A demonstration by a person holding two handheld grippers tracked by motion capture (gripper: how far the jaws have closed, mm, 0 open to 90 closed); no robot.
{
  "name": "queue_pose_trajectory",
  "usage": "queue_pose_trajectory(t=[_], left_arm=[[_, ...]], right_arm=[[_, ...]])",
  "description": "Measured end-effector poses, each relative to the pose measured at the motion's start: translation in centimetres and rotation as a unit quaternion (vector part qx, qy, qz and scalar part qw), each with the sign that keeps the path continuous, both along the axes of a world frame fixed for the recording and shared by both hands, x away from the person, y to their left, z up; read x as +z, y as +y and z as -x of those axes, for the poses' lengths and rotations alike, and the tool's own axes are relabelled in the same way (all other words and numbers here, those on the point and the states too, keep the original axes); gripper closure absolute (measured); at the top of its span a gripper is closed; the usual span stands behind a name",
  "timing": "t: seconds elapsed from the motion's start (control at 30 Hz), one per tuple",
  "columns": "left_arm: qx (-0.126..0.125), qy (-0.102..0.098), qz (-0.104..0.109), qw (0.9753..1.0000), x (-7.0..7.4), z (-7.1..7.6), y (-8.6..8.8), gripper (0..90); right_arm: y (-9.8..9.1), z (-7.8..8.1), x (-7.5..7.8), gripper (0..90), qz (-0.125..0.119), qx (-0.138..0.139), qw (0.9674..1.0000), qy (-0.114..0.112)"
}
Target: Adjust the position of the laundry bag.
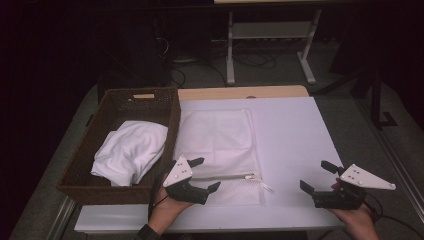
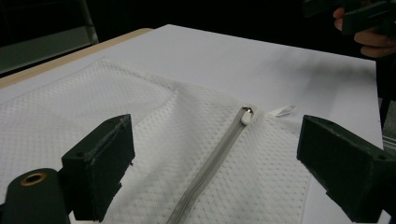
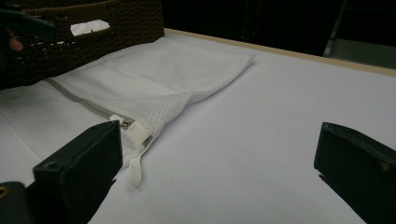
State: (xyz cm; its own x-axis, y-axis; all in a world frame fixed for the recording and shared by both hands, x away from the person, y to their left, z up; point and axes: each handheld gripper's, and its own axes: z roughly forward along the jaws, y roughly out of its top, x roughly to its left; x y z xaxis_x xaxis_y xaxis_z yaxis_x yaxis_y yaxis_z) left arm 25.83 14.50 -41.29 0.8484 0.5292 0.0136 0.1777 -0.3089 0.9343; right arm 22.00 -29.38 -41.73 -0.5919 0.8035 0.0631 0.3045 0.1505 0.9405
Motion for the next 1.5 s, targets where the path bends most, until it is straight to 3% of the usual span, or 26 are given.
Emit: queue_pose_trajectory(t=[0.33,0.47,0.83,1.13,1.3,1.5], left_arm=[[0.001,0.015,-0.017,0.9997,0.3,0.0,-0.3,10.5],[-0.001,0.017,-0.038,0.9991,0.5,0.0,-0.6,10.4],[0.001,0.048,-0.077,0.9959,0.4,-0.3,-0.8,10.5],[0.003,0.063,-0.098,0.9932,0.3,-0.5,-0.9,10.6],[0.008,0.067,-0.114,0.9912,0.2,-0.5,-0.9,10.8],[0.005,0.071,-0.114,0.9909,0.2,-0.4,-0.9,12.1]], right_arm=[[0.1,-0.1,0.2,0.6,0.001,0.002,1.0000,0.004],[0.4,-0.1,0.3,0.6,0.004,0.007,0.9999,0.009],[1.0,-0.9,0.5,0.6,0.033,0.023,0.9983,0.042],[1.7,-1.9,0.4,0.6,0.071,0.038,0.9927,0.090],[1.9,-2.2,0.4,0.6,0.080,0.043,0.9907,0.101],[2.2,-2.6,0.6,0.6,0.086,0.047,0.9884,0.116]])
